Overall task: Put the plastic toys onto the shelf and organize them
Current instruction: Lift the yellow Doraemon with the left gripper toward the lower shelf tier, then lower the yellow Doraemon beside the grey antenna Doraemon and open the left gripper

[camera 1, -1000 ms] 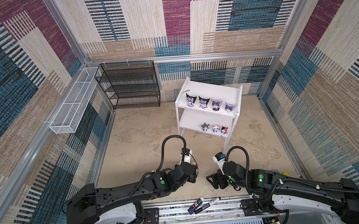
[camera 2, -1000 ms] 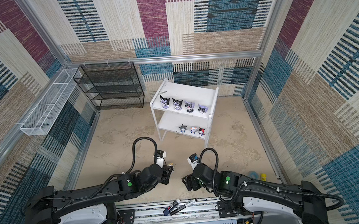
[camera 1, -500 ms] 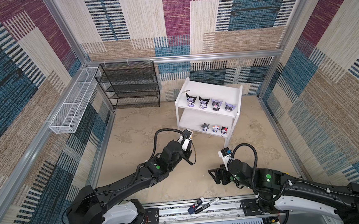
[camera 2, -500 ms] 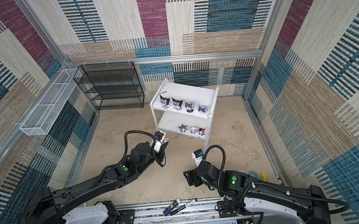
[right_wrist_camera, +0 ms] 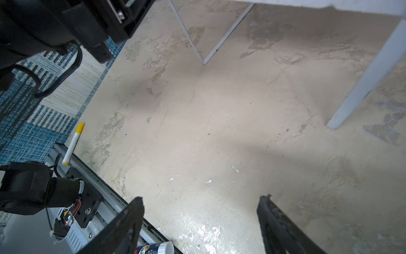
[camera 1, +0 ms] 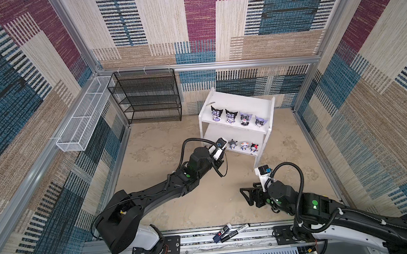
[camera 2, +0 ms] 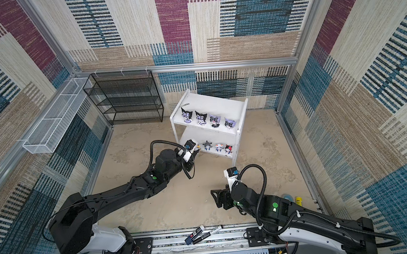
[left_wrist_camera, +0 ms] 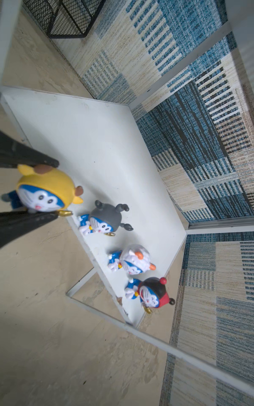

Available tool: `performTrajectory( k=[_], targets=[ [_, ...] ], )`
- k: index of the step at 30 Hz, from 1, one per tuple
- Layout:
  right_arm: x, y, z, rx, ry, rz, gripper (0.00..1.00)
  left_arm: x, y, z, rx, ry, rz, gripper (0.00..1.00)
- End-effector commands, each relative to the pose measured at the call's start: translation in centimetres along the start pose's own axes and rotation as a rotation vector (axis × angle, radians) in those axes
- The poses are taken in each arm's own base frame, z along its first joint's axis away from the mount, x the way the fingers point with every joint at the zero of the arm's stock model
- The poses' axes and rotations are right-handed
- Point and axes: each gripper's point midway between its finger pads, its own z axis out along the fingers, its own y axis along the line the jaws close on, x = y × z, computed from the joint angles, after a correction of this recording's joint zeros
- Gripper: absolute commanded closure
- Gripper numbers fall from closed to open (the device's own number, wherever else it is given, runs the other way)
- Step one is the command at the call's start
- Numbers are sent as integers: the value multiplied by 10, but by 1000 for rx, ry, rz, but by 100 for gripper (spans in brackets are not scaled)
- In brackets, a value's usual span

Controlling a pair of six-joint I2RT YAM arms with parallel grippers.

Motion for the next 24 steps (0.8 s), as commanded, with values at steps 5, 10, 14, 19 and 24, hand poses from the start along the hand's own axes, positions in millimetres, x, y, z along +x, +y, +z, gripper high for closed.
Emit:
performTrajectory(
  k=[5, 10, 14, 19, 24],
  targets=[
    [-5, -2, -2, 4, -28, 20, 17, -19, 11, 13, 19, -82, 3, 75],
    [-5, -2, -3, 1, -33, 20, 17, -12, 18, 22, 7, -81, -5, 75],
    [-6, -2, -4, 2, -37, 21, 17, -6, 21, 27, 10, -83, -12, 75],
    [-6, -3, -4, 5, -40, 21, 17, -8, 27, 34, 2, -114, -20, 75],
    [-8, -2, -6, 0, -48, 24, 17, -4, 28, 37, 0, -116, -23, 75]
  ],
)
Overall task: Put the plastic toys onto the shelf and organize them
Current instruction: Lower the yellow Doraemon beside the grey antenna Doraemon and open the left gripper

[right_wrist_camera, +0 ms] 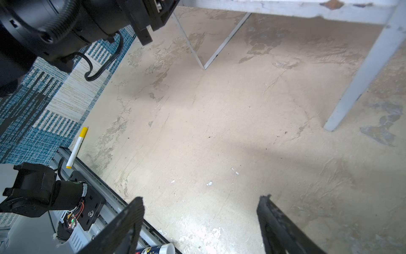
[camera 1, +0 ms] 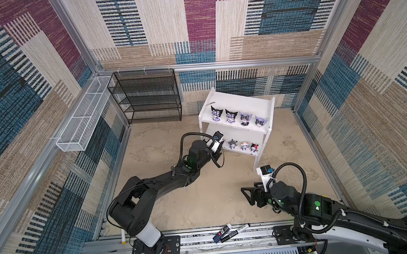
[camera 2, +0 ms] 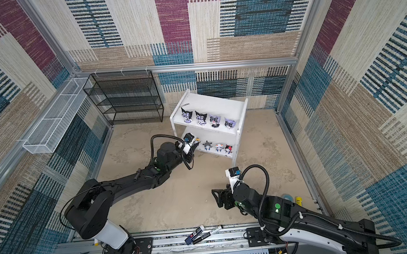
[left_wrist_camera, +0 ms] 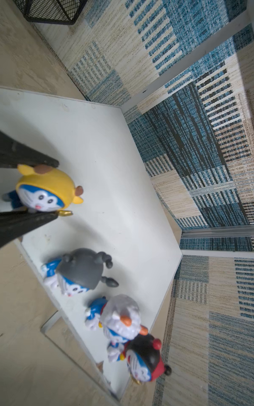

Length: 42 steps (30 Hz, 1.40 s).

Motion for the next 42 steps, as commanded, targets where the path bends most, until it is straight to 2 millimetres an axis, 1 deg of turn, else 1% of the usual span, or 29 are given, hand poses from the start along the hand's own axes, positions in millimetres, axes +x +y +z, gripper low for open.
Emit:
performTrajectory(
  k=[1, 9, 22, 29, 37, 42],
  targets=[
    [-6, -1, -2, 7, -28, 14, 17, -19, 2, 1, 4, -77, 3, 75],
    [-11, 8, -7, -44, -43, -8, 16, -11, 1, 1, 1, -71, 1, 73],
    [-10, 10, -7, -58, -38, -13, 15, -2, 3, 6, -5, -61, -15, 71],
    [-10, 10, -6, -54, -39, -16, 14, -5, 6, 3, -15, -76, -26, 65],
    [-12, 10, -5, -44, -39, -31, 13, -6, 7, 0, -18, -79, -34, 63],
    [-14, 10, -5, -36, -44, -34, 12, -7, 7, -3, -24, -85, -37, 56]
  ],
)
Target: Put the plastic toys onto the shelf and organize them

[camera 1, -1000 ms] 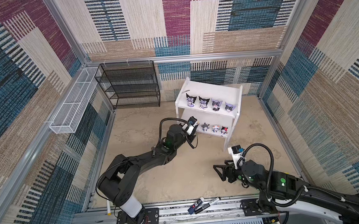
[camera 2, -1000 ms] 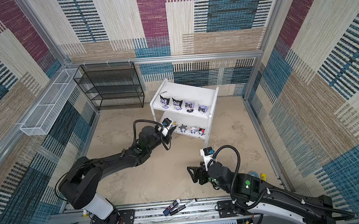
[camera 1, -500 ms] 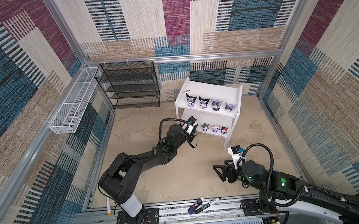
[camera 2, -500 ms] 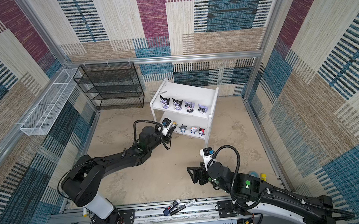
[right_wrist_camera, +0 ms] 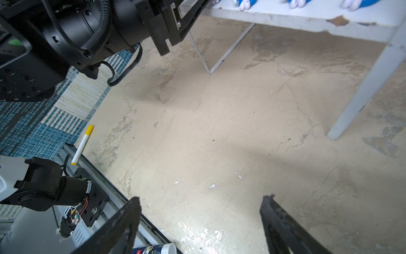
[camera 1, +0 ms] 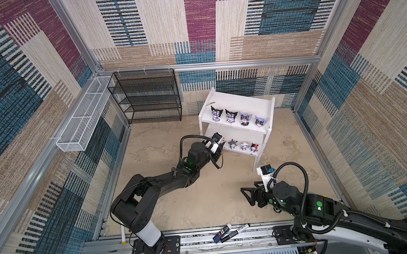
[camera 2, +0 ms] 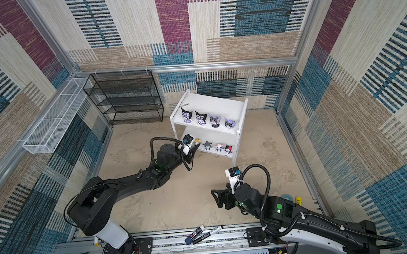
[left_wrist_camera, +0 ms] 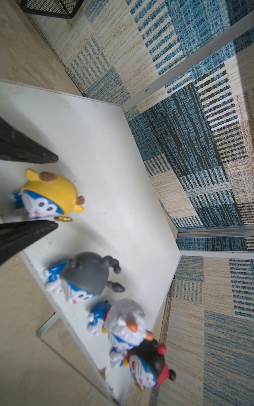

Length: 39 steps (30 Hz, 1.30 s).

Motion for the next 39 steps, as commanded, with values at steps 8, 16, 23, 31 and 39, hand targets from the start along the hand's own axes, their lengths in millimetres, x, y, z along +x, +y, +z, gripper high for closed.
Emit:
performTrajectory(
  k=[8, 16, 23, 31, 39],
  targets=[
    [-2, -5, 3, 60, 12, 36, 8, -29, 10, -19, -37, -79, -45, 37],
    [-1, -35, -11, 302, 95, 187, 0, -27, 1, -72, -10, -65, -191, 24],
    [-12, -60, -53, 495, 124, 323, 0, -10, 4, -119, -53, 42, -232, 15],
    [-18, -90, -79, 666, 85, 420, 0, 5, 34, -160, -234, 254, -317, 1],
    [-29, -143, -30, 714, 128, 391, 0, 15, 45, -188, -307, 251, -380, 1]
  ],
)
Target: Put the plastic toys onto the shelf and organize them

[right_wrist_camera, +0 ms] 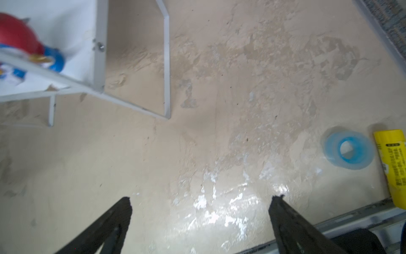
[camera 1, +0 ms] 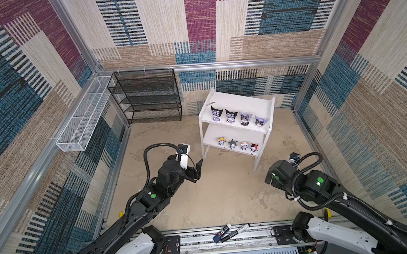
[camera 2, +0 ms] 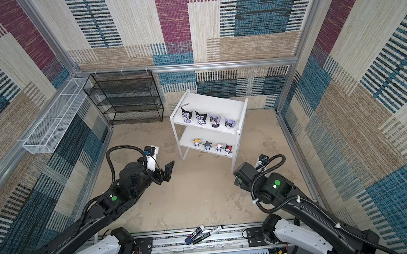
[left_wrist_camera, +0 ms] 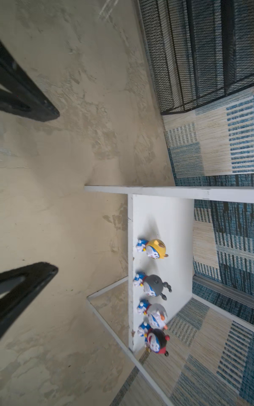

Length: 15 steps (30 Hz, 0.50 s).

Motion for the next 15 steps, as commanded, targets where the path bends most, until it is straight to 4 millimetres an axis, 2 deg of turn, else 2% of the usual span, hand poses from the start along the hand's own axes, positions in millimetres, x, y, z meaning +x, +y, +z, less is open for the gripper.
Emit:
performTrajectory(
  k=[1, 4, 6, 10, 12, 15],
  targets=[
    [-19, 13, 27, -92, -9, -49, 0, 10, 13, -8, -52, 24, -44, 1],
    [-56, 6, 44, -160, -49, 50, 0, 10, 20, -19, -72, 25, -61, 1],
    [-76, 3, 56, -137, -97, 70, 1, 12, 25, -24, -91, 27, -63, 1],
    [-113, 19, 82, -116, -167, 40, 0, 22, 51, -31, -225, 94, -56, 1],
    [-129, 20, 98, -66, -204, 7, 1, 24, 63, -35, -282, 129, -57, 1],
    [-148, 2, 130, 42, -245, -11, 0, 26, 72, -37, -313, 168, -59, 1]
  ],
)
